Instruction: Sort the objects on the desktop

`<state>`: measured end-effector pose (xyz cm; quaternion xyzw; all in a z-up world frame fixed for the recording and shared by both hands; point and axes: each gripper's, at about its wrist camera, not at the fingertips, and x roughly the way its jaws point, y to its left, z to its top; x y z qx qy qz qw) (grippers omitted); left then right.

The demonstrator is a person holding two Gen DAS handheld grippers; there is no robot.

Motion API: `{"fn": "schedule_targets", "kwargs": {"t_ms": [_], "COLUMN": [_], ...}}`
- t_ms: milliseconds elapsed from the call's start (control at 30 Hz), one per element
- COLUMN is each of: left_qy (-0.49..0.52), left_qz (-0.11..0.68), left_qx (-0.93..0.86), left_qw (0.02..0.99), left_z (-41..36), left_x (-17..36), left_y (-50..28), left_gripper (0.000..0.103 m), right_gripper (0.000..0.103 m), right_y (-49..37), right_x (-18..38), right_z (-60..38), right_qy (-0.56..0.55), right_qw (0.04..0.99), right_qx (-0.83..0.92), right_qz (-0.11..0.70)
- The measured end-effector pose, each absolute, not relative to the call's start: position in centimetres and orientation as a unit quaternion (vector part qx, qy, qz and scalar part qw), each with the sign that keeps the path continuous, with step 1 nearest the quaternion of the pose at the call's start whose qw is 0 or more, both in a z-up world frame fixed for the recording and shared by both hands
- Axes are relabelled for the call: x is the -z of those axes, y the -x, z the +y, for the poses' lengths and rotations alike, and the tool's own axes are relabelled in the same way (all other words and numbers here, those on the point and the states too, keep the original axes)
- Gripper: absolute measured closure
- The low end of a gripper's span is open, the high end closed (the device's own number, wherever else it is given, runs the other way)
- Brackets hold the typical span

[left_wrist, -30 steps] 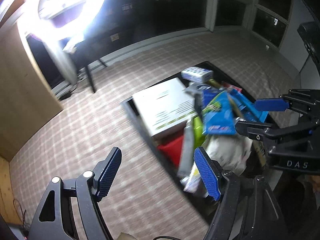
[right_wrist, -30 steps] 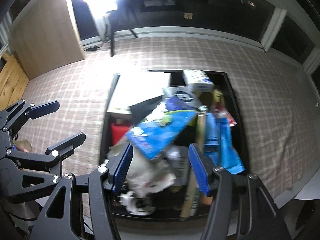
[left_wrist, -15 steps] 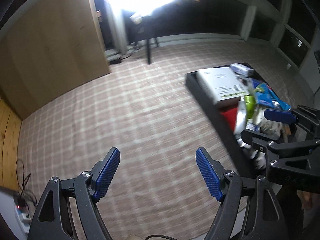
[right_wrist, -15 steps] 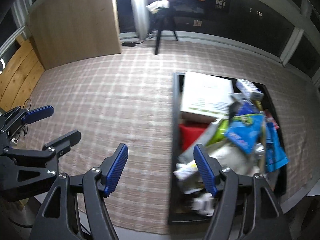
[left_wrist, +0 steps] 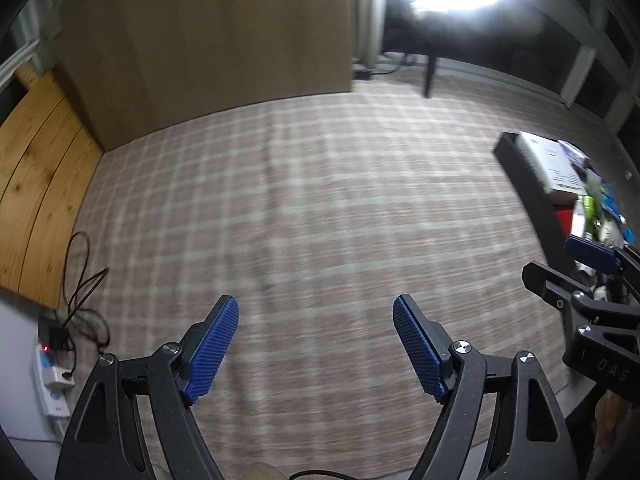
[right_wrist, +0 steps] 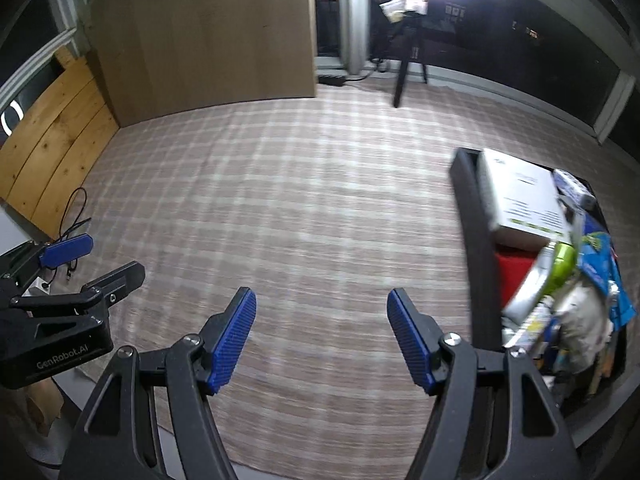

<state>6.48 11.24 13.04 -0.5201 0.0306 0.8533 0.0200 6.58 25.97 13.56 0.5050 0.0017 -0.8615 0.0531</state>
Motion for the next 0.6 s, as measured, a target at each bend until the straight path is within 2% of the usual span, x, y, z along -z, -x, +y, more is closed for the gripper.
{"fn": "schedule_targets", "kwargs": {"t_ms": [600], "left_qy": [0.533], "left_qz": [0.007], "left_qx": [-0.846], "left_qw": [0.003], "left_z": [3.5], "left_x": [-10.0], "left_y": [-6.1], "left_gripper": [0.023], "right_gripper": [0.036], "right_y": [-4.7], "right_x": [-9.8], "right_z": [19.0], "right_qy": [-0.525], "right_qw": [0.068], "right_qx": [0.848], "right_qz": [0.01]}}
